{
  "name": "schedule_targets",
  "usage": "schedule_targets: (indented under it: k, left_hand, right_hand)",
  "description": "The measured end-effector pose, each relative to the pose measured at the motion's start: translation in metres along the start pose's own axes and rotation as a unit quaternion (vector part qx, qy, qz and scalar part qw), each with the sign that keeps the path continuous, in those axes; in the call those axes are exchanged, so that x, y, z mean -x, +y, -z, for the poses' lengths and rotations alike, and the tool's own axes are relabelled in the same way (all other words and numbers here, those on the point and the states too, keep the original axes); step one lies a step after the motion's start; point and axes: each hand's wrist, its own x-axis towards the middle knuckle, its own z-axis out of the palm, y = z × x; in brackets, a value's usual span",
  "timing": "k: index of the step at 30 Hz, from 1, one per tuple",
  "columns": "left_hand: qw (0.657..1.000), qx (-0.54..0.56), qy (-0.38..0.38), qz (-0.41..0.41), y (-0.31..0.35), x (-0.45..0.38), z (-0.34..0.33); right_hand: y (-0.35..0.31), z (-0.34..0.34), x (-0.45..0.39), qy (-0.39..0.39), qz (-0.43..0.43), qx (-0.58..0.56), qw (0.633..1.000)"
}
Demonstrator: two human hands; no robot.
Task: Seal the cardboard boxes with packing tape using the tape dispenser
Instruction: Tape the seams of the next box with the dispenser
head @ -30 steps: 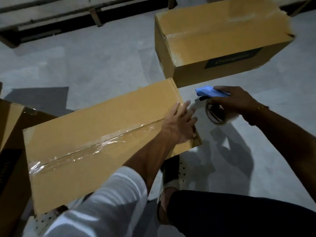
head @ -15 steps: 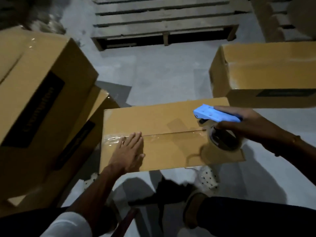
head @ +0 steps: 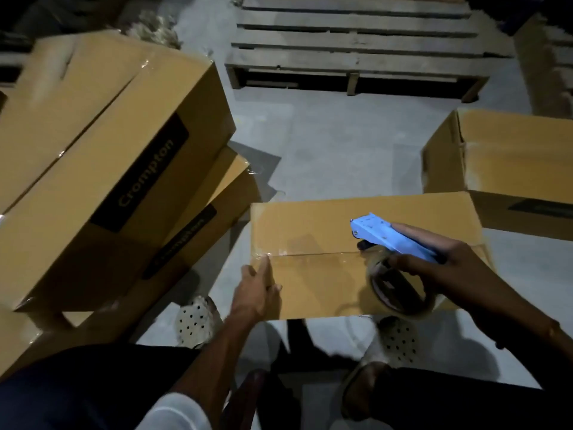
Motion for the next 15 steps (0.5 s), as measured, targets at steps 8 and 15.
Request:
schedule_targets:
  k: [8, 15]
  left_hand:
    - [0.982, -0.003, -0.181, -0.055, 0.052, 0.029, -0.056]
    - [0.941, 0.255, -0.220, 0.037, 0.081, 0.030, 0.014]
  right_hand:
    - [0.011, 0.001, 0.003, 0.005, -0.092, -0.118, 0.989]
    - [0.009, -0.006, 0.010, -0.034, -0.075, -0.056, 0.995]
